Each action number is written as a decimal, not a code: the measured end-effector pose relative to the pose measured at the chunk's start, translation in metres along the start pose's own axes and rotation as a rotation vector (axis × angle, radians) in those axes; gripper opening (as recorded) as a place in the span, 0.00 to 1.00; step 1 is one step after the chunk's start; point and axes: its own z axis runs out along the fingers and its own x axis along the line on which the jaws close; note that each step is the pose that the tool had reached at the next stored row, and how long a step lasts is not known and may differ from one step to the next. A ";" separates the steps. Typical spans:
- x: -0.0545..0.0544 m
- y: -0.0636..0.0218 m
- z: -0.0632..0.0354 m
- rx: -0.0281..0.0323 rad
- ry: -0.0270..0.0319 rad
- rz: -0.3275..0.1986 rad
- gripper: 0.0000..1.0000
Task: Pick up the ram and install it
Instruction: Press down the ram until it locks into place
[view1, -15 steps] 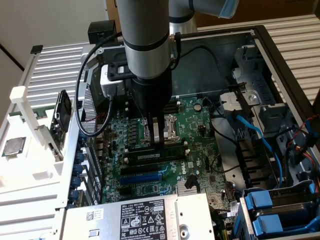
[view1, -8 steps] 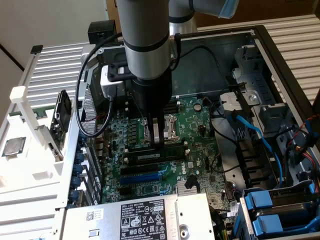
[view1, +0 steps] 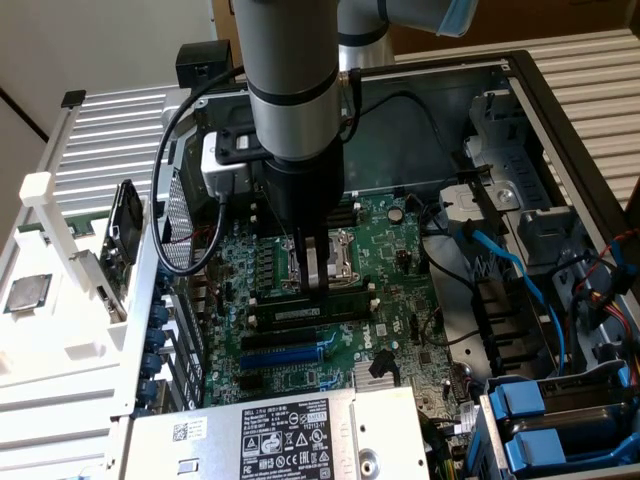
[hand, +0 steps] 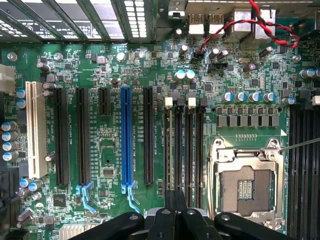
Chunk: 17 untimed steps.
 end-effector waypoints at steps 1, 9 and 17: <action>0.000 0.0000 0.0003 0.0000 -0.0001 0.000 0.11; 0.000 0.0001 0.0017 0.0002 0.0021 0.000 0.11; 0.000 0.0001 0.0028 0.0004 0.0090 0.000 0.11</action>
